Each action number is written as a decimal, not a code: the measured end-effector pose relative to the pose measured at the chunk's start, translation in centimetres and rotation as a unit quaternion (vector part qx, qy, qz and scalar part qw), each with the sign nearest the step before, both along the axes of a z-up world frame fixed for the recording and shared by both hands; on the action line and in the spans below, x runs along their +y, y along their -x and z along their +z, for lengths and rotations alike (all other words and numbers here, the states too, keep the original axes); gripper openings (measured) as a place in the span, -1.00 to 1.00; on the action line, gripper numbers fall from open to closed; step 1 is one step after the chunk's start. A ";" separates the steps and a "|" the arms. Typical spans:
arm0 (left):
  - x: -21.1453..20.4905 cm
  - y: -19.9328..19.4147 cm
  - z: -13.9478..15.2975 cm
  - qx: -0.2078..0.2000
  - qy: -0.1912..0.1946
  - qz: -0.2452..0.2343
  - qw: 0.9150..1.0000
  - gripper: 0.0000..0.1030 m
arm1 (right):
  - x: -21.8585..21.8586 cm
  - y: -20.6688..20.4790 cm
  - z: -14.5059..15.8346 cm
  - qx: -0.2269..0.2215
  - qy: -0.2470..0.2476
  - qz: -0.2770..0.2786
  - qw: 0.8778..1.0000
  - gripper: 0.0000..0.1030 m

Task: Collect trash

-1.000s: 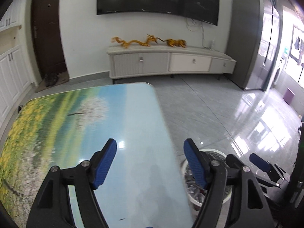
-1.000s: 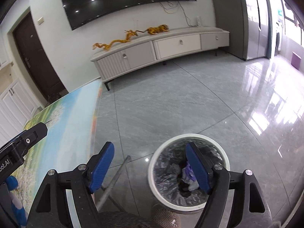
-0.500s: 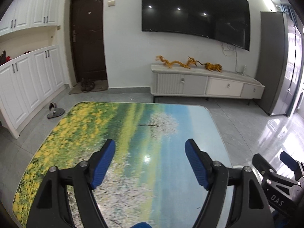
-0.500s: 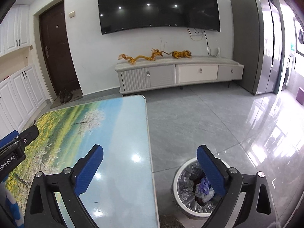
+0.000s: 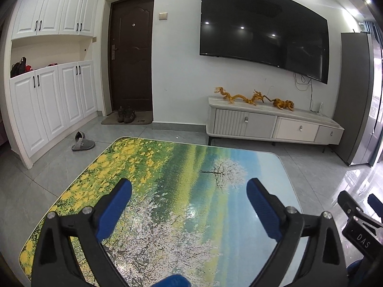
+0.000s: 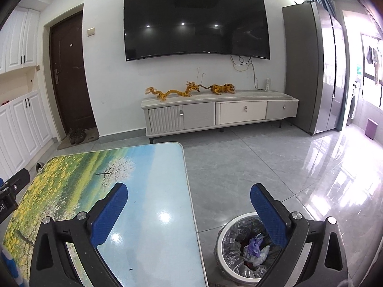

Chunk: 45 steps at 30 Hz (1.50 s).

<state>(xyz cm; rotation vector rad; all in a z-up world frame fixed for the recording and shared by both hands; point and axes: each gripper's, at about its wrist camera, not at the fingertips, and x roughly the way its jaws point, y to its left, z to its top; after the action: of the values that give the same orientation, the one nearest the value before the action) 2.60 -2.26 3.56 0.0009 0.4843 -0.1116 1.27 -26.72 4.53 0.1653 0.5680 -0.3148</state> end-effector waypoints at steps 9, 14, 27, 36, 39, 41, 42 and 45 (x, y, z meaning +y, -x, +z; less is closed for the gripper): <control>-0.1 -0.1 0.1 -0.007 -0.004 0.006 1.000 0.88 | -0.9 0.6 0.2 -0.015 0.009 -0.026 1.000 1.00; -0.3 -0.2 -0.3 -0.005 -0.005 0.003 1.000 0.88 | -1.3 0.8 0.2 -0.019 0.011 -0.034 0.999 1.00; -0.4 -0.5 -0.6 -0.006 -0.005 0.004 1.000 0.88 | -2.2 0.9 0.0 -0.022 0.009 -0.052 0.998 1.00; 0.1 -0.9 -0.8 -0.003 -0.003 0.005 1.000 0.89 | -2.0 0.6 -0.6 -0.015 0.013 -0.049 0.999 1.00; 0.2 -0.9 -0.9 -0.003 -0.003 0.004 1.000 0.89 | -2.0 0.7 -0.6 -0.013 0.013 -0.049 0.999 1.00; 0.1 -0.9 -1.0 -0.001 -0.003 0.003 1.000 0.89 | -2.0 0.8 -0.7 -0.011 0.015 -0.049 0.999 1.00; 0.0 -0.9 -1.1 0.000 -0.003 0.002 1.000 0.89 | -2.1 0.9 -0.8 -0.010 0.015 -0.049 0.999 1.00; -0.2 -0.9 -1.2 0.001 -0.005 -0.002 1.000 0.89 | -2.2 1.0 -0.9 -0.007 0.015 -0.050 0.999 1.00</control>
<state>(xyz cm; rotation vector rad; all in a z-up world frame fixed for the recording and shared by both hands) 3.46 -2.48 2.35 0.0116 0.4870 -0.1141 0.31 -28.95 3.67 0.1681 0.5423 -0.4189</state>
